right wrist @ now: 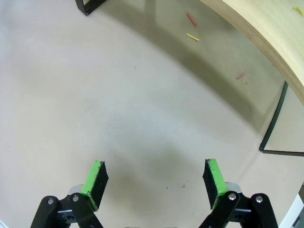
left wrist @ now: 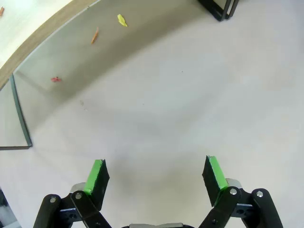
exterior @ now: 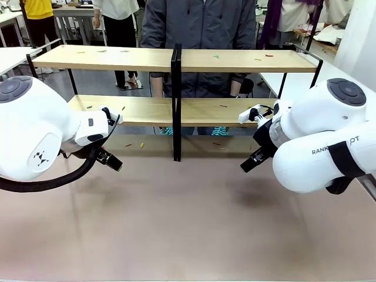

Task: Clean the shelves.
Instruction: Pick up the Duster when the human hands it over.

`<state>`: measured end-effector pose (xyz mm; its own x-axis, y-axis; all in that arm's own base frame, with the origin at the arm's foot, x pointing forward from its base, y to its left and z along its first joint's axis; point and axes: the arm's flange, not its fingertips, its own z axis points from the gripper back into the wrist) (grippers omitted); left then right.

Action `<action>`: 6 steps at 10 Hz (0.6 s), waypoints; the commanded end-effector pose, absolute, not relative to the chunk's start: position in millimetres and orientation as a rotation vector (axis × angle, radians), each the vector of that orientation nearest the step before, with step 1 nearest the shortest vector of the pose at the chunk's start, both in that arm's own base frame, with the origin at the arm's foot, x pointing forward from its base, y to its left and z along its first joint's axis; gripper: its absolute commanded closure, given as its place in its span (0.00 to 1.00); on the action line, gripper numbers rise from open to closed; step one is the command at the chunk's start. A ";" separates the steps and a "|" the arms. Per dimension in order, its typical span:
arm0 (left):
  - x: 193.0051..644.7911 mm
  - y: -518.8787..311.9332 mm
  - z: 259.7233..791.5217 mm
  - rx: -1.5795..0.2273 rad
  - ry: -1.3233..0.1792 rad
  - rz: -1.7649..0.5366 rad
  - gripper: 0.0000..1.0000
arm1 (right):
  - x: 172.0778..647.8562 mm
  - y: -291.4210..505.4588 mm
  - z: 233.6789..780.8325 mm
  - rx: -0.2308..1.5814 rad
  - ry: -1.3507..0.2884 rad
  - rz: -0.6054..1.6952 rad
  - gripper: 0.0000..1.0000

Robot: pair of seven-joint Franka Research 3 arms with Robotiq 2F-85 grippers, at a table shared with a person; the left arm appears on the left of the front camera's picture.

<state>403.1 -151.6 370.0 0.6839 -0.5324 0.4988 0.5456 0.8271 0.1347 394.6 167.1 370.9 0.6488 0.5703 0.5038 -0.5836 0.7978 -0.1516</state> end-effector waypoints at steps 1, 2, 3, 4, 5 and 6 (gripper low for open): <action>403.1 -151.7 370.1 -0.025 -0.551 -0.605 0.00 | 394.7 167.0 370.9 0.026 -0.564 0.655 0.00; 403.1 -151.7 370.1 -0.025 -0.551 -0.605 0.00 | 394.7 167.0 370.9 0.026 -0.564 0.655 0.00; 403.1 -151.7 370.1 -0.025 -0.551 -0.605 0.00 | 394.7 167.0 370.9 0.026 -0.564 0.655 0.00; 403.1 -151.7 370.1 -0.025 -0.551 -0.605 0.00 | 394.7 167.0 370.9 0.026 -0.564 0.655 0.00; 403.1 -151.7 370.1 -0.025 -0.551 -0.605 0.00 | 394.7 167.0 370.9 0.026 -0.564 0.655 0.00; 403.1 -151.7 370.1 -0.025 -0.551 -0.605 0.00 | 394.7 167.0 370.9 0.026 -0.564 0.655 0.00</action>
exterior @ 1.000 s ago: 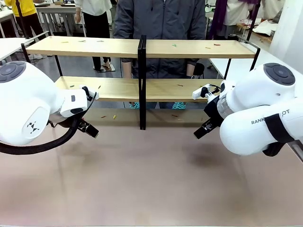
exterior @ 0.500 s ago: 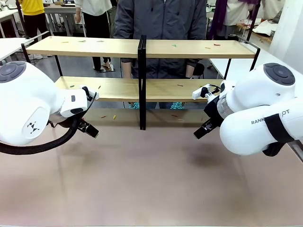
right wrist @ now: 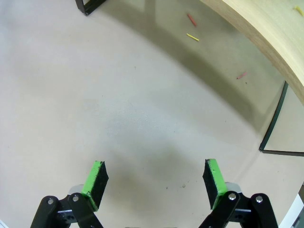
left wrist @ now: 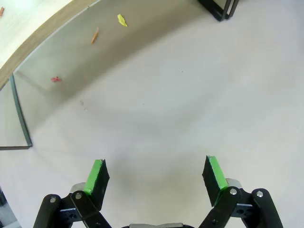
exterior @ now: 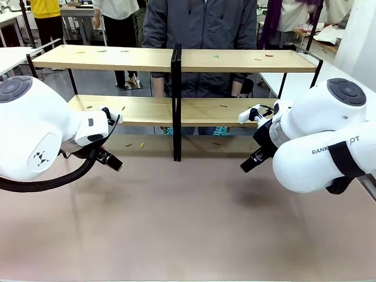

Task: Clean the shelves.
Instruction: Pick up the Duster when the human hands it over.

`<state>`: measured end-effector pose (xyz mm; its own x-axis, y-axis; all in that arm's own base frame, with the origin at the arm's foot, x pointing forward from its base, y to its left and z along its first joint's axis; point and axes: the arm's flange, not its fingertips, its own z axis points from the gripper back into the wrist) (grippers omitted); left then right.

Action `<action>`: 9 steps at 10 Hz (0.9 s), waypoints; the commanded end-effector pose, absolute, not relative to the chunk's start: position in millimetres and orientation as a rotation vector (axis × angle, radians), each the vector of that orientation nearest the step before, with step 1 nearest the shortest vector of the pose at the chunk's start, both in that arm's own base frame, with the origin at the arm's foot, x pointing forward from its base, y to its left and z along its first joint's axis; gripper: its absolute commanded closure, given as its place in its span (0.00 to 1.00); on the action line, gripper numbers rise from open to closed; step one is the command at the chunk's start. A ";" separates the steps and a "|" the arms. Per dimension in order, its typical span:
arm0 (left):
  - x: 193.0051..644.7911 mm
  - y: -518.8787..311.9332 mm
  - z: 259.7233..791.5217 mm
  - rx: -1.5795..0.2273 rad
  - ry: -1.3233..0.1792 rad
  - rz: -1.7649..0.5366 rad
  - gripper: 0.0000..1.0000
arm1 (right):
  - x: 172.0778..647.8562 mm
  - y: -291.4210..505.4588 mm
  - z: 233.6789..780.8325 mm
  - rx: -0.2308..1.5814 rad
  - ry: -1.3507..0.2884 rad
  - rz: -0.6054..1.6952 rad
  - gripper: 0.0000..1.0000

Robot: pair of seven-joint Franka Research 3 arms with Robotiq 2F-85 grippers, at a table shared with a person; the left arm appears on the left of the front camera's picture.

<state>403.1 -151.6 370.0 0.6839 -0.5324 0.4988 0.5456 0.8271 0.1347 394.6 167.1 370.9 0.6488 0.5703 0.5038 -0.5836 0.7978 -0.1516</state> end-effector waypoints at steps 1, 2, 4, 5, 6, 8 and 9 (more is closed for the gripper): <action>403.1 -151.7 370.1 -0.025 -0.551 -0.605 0.00 | 394.7 167.0 370.9 0.026 -0.564 0.655 0.00; 403.1 -151.7 370.1 -0.025 -0.551 -0.605 0.00 | 394.7 167.0 370.9 0.026 -0.564 0.655 0.00; 403.1 -151.6 370.0 -0.025 -0.551 -0.604 0.00 | 394.6 167.1 370.9 0.025 -0.564 0.656 0.00; 382.3 -140.8 393.6 -0.069 -0.619 -0.641 0.00 | 380.4 159.8 396.4 0.114 -0.606 0.636 0.00; 340.0 -124.0 438.9 -0.099 -0.736 -0.677 0.00 | 348.9 140.9 443.1 0.155 -0.702 0.583 0.00; 238.2 -88.0 503.0 -0.122 -0.938 -0.795 0.00 | 281.4 110.5 515.5 0.230 -0.754 0.366 0.00; 192.9 -68.4 513.9 -0.086 -1.051 -0.817 0.00 | 250.0 96.9 538.1 0.235 -0.814 0.363 0.00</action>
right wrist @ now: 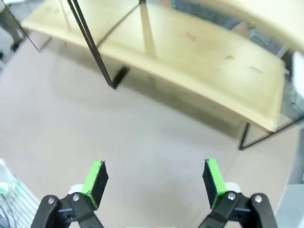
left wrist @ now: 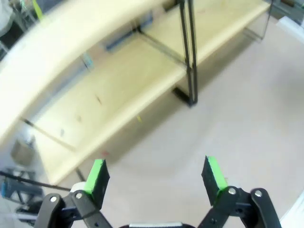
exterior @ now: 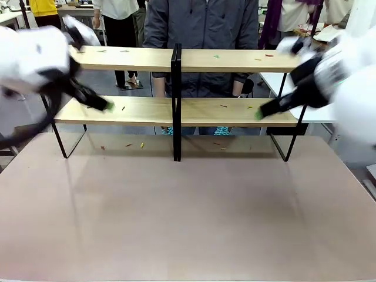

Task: Clean the shelves.
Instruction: Pick up the Duster when the human hands it over.

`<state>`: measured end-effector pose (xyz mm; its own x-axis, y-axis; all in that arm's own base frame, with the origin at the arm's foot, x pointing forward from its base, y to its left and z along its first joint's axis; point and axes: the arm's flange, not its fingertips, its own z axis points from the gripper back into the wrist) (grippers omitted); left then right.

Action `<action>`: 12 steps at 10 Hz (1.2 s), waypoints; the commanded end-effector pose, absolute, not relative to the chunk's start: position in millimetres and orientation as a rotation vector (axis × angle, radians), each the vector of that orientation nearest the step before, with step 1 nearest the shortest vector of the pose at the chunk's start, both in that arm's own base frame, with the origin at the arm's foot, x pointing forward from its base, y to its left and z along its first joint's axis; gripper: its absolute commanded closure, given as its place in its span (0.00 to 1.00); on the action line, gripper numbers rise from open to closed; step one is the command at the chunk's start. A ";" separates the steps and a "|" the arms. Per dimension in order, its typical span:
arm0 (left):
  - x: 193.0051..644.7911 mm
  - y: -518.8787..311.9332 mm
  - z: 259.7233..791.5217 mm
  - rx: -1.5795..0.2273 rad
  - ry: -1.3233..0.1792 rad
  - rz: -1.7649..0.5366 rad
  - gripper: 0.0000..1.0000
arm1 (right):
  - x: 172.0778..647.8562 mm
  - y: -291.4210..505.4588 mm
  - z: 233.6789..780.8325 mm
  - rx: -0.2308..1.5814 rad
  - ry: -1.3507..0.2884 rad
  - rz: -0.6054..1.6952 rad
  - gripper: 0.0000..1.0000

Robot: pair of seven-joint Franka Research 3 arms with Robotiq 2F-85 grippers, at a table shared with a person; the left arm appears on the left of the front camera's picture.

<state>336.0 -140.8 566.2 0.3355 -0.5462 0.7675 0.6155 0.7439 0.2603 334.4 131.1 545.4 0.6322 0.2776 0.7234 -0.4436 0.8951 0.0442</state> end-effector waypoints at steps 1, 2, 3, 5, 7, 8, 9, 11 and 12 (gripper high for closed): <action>164.5 -50.5 516.7 -0.091 -1.141 -0.804 0.00 | 222.4 82.6 554.2 0.225 -0.910 0.374 0.00; 157.5 -40.7 513.7 -0.138 -1.166 -0.795 0.00 | 210.0 75.6 560.5 0.213 -0.962 0.356 0.00; 161.1 -40.4 511.4 -0.193 -1.157 -0.743 0.00 | 209.9 74.0 561.2 0.211 -0.969 0.339 0.00; 168.3 -52.4 509.5 -0.217 -1.155 -0.697 0.00 | 216.8 72.2 557.6 0.206 -0.969 0.315 0.00; 171.9 -53.6 508.6 -0.227 -1.154 -0.659 0.00 | 218.1 71.5 556.9 0.196 -0.980 0.304 0.00; 174.9 -52.3 508.5 -0.221 -1.150 -0.588 0.00 | 220.1 72.1 556.4 0.190 -0.979 0.299 0.00; 178.8 -51.7 507.8 -0.196 -1.142 -0.519 0.00 | 224.2 73.4 554.3 0.157 -0.972 0.290 0.00; 181.0 -54.7 507.0 -0.174 -1.126 -0.518 0.00 | 226.3 73.6 553.5 0.166 -0.970 0.292 0.00; 182.7 -55.5 507.2 -0.170 -1.120 -0.516 0.00 | 227.1 74.0 552.9 0.165 -0.969 0.292 0.00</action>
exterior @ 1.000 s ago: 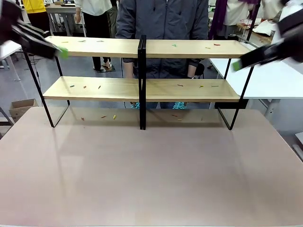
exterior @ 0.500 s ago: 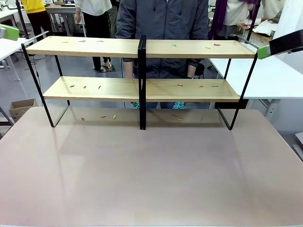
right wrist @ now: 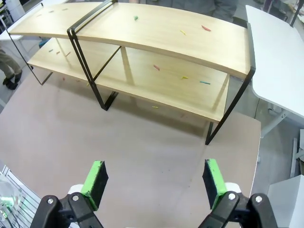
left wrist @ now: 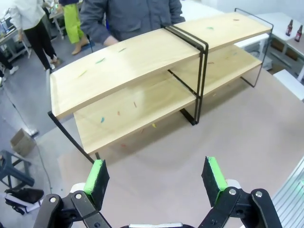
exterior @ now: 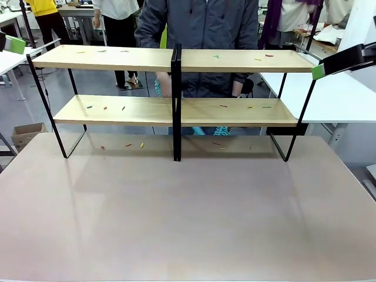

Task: Clean the shelves.
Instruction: Pick up the Duster when the human hands it over.

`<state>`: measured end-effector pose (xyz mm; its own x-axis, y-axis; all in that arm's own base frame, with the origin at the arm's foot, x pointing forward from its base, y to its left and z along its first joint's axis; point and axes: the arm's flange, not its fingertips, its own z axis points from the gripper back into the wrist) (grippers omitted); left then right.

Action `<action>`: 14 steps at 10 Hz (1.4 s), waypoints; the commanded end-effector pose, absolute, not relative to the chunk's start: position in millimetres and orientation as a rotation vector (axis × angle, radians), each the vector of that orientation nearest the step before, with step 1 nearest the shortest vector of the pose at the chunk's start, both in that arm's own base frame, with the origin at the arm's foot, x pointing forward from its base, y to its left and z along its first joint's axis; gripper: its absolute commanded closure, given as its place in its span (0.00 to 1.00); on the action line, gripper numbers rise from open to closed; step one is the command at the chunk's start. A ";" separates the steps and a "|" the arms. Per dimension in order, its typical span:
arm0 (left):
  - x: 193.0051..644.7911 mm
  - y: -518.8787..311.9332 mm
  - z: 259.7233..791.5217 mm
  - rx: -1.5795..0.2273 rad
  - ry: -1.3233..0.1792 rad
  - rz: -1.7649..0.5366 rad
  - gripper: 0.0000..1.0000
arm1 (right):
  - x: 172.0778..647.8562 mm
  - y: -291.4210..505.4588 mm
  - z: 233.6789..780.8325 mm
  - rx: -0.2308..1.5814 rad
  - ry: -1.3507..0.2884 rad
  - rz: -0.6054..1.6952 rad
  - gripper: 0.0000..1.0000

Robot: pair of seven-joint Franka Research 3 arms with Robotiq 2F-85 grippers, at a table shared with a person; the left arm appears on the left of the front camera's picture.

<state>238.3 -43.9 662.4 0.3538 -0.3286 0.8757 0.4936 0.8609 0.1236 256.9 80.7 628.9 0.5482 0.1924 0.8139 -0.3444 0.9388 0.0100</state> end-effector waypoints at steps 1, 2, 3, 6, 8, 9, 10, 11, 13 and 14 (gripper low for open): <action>183.1 -55.1 506.7 -0.166 -1.116 -0.509 0.00 | 227.7 72.6 551.8 0.168 -0.967 0.295 0.00; 184.0 -55.7 506.9 -0.161 -1.112 -0.503 0.00 | 228.4 71.7 550.3 0.173 -0.966 0.292 0.00; 185.5 -56.7 507.1 -0.154 -1.096 -0.494 0.00 | 229.1 71.6 549.7 0.175 -0.965 0.293 0.00; 240.5 -56.4 659.9 -0.155 -1.073 -0.530 0.00 | 228.1 70.7 550.6 0.177 -0.973 0.290 0.00; 240.5 -56.4 659.9 -0.155 -1.073 -0.530 0.00 | 225.9 72.1 553.7 0.187 -0.995 0.287 0.00; 240.5 -56.4 659.9 -0.155 -1.073 -0.530 0.00 | 224.2 74.4 557.0 0.196 -1.033 0.292 0.00; 240.5 -56.4 659.9 -0.155 -1.073 -0.530 0.00 | 224.6 75.1 560.5 0.209 -1.073 0.267 0.00; 240.5 -56.4 659.9 -0.155 -1.073 -0.530 0.00 | 223.7 76.3 562.0 0.227 -1.091 0.272 0.00; 240.5 -56.4 659.9 -0.155 -1.073 -0.530 0.00 | 225.6 78.2 562.5 0.220 -1.088 0.199 0.00; 240.5 -56.4 659.9 -0.155 -1.073 -0.530 0.00 | 225.1 79.9 562.6 0.238 -1.095 0.207 0.00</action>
